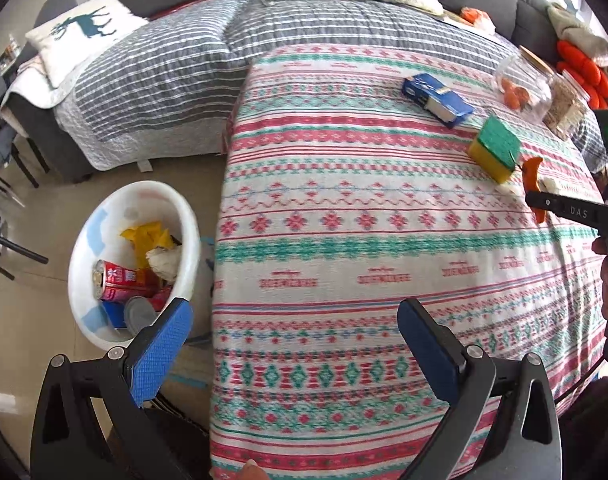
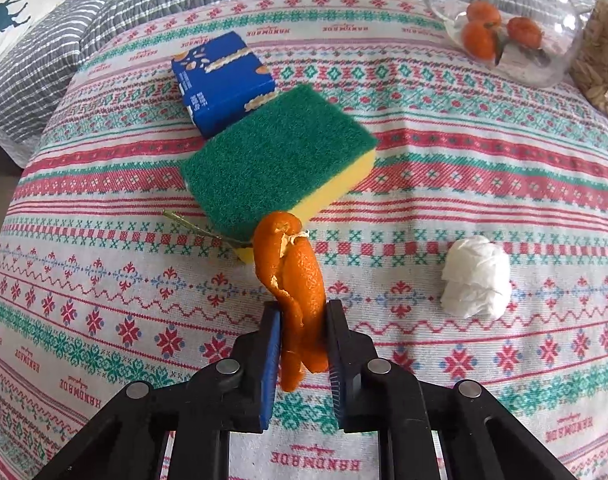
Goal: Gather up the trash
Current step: 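Grasp the green-yellow sponge with the left gripper while the right holds the orange peel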
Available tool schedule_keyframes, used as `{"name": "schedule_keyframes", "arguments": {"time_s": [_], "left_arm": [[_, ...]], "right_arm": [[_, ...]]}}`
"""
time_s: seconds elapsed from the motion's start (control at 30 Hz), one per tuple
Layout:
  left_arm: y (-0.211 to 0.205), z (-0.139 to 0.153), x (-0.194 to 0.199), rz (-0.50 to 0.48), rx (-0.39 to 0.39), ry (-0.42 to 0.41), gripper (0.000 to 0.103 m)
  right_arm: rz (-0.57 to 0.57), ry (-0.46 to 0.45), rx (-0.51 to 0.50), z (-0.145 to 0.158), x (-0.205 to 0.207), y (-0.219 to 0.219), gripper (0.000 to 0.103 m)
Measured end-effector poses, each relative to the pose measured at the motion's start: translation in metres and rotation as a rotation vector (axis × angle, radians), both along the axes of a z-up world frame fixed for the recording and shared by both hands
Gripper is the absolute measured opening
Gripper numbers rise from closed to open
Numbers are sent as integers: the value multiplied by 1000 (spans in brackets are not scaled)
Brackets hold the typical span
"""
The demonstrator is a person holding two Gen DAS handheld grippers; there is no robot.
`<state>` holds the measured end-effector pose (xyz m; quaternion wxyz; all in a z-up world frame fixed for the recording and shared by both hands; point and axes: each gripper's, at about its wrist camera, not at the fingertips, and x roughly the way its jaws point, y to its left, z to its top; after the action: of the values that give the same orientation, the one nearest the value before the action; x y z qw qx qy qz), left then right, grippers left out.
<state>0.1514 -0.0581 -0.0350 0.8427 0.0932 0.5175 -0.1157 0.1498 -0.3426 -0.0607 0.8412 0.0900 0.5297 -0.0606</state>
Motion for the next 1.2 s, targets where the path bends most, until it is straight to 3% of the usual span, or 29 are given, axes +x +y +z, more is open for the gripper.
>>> {"name": "schedule_keyframes", "arguments": {"time_s": [0.27, 0.6, 1.1, 1.2], "left_arm": [[-71, 2, 1, -126, -36, 38, 103], [-169, 3, 22, -259, 1, -62, 102], [-245, -30, 71, -377, 22, -88, 88], [-250, -38, 77, -386, 22, -75, 81]], "right_arm": [[-58, -52, 40, 24, -31, -41, 18], [-142, -45, 125, 25, -50, -97, 18], [-199, -75, 231, 30, -51, -134, 19], [-192, -71, 234, 30, -49, -132, 19]]}}
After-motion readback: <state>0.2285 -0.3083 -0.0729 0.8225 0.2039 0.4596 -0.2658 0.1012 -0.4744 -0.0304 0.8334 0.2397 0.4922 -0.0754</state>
